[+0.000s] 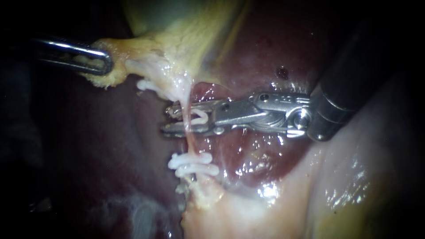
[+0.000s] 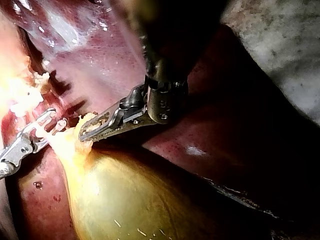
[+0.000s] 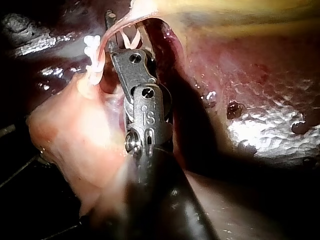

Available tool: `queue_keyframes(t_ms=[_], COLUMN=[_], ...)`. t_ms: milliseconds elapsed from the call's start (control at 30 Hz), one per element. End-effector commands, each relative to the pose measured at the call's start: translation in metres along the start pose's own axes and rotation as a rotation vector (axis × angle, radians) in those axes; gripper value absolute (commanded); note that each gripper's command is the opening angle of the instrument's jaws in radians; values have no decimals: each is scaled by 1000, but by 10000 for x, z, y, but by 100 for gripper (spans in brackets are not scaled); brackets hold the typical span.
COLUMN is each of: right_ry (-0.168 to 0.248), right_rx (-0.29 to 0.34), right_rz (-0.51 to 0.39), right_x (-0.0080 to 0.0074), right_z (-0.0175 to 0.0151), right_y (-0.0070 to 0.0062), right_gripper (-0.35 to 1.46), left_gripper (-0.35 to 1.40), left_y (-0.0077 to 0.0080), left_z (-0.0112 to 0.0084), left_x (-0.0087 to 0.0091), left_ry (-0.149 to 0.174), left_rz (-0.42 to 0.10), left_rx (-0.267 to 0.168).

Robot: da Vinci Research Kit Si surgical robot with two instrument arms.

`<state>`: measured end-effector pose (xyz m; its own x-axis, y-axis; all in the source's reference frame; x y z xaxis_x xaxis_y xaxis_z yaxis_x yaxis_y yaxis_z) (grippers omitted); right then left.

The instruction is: Clipping third clip right tube

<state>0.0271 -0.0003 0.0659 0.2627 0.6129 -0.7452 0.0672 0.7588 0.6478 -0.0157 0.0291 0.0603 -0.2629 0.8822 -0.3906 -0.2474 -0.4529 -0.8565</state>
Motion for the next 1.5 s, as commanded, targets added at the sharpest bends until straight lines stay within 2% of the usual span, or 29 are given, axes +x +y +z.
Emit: queue_keyframes(t_ms=[33,233,333,633,833,1133,1500], right_ry=[0,0,-1,-3,-4,-6,-5], right_rx=[0,0,2,11,5,8,8], right_rz=[0,6,5,0,-2,-3,20], right_x=[0,0,-2,-14,-22,-25,-25], right_z=[0,0,-2,-21,-41,-62,-63], right_y=[0,1,3,18,24,21,19], right_gripper=[7,10,20,34,38,42,46], left_gripper=[-35,-35,-35,-35,-35,-35,-35], left_y=[0,0,0,0,0,0,0], left_z=[0,0,0,0,0,-1,-1], left_x=[0,0,0,0,0,0,0], left_ry=[0,0,0,0,0,0,0], left_rz=[0,0,0,0,0,0,0], left_rx=[1,1,1,1,1,0,1])
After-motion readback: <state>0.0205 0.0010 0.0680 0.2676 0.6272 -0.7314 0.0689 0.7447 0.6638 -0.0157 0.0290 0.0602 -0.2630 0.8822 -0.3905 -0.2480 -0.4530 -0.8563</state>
